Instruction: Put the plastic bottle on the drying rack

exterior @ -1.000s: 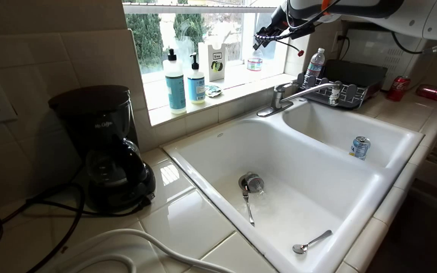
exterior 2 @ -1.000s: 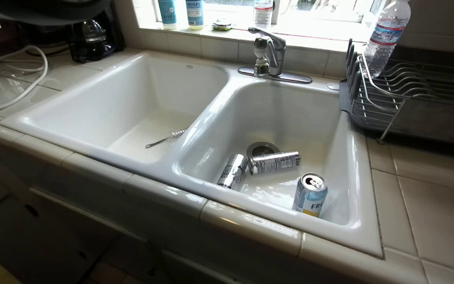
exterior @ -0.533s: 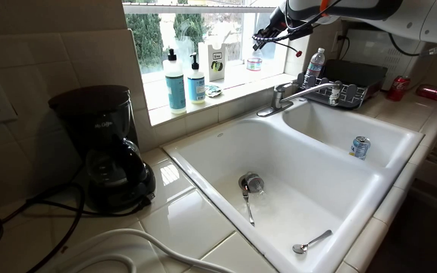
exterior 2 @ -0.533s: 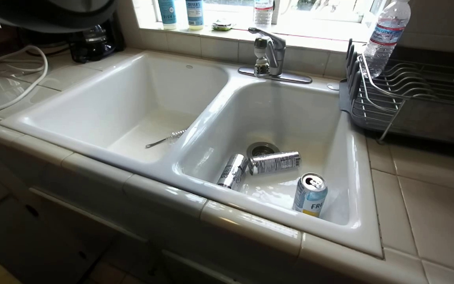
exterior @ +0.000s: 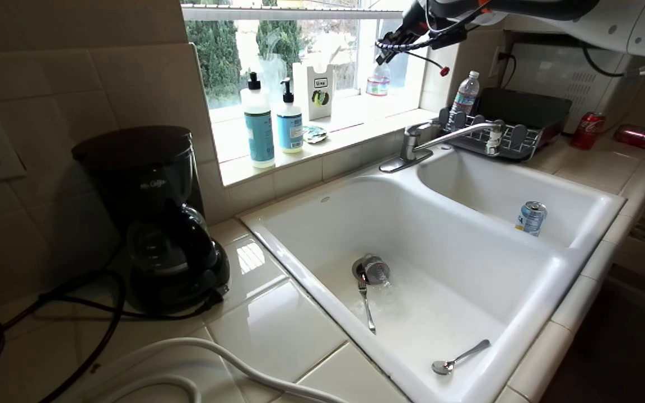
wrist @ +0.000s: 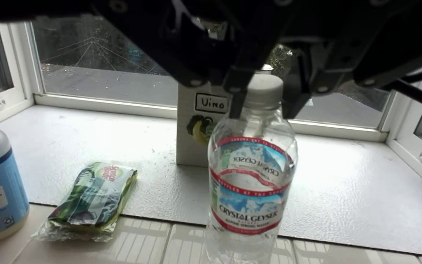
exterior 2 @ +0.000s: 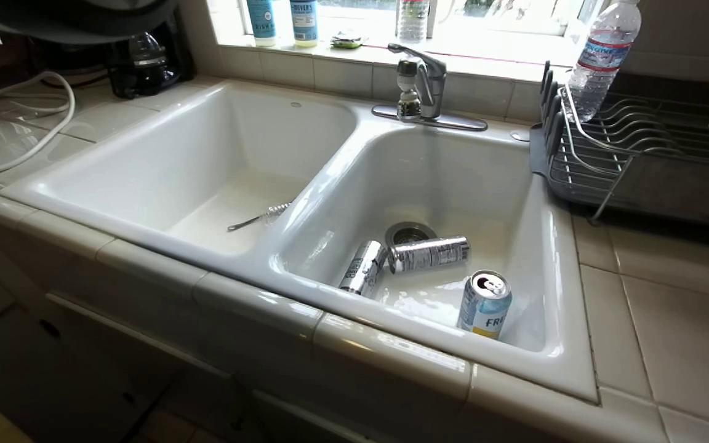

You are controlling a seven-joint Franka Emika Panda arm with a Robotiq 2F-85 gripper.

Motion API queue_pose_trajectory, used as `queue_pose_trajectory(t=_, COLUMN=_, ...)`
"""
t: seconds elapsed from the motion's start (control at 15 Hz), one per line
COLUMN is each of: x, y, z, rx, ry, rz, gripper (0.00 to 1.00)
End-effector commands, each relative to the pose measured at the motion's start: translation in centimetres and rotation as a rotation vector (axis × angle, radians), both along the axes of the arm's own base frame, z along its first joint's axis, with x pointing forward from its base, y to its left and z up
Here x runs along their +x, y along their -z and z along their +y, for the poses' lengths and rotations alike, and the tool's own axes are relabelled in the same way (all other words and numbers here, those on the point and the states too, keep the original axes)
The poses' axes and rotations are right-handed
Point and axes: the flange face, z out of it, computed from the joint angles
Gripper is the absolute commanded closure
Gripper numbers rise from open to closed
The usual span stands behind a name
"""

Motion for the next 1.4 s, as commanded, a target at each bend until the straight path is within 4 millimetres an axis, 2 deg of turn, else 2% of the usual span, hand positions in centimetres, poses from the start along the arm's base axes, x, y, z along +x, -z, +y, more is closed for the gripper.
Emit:
queue_pose_trajectory(t=0.0, x=-2.9, y=-4.7, z=-2.4, rx=0.015, ry=0.048, rz=0.053, gripper=0.92)
queue_pose_trajectory(t=0.27, x=-7.3, y=-9.9, z=-7.8, rx=0.024, ry=0.216, rz=0.102, gripper=0.92)
queue_pose_trajectory(t=0.53, x=-12.0, y=-13.1, z=-12.4, rx=0.063, ry=0.417, rz=0.175, gripper=0.92)
queue_pose_trajectory(t=0.73, x=-15.0, y=-13.6, z=-14.8, rx=0.128, ry=0.544, rz=0.236, gripper=0.92)
queue_pose_trajectory(t=0.93, x=-17.0, y=-13.3, z=-18.2, rx=0.169, ry=0.707, rz=0.199, gripper=0.92)
queue_pose_trajectory(t=1.2, x=-19.9, y=-12.0, z=-22.8, rx=0.124, ry=0.919, rz=0.144, gripper=0.92)
queue_pose_trajectory(t=1.33, x=-21.3, y=-10.6, z=-24.6, rx=0.091, ry=1.004, rz=0.134, gripper=0.92)
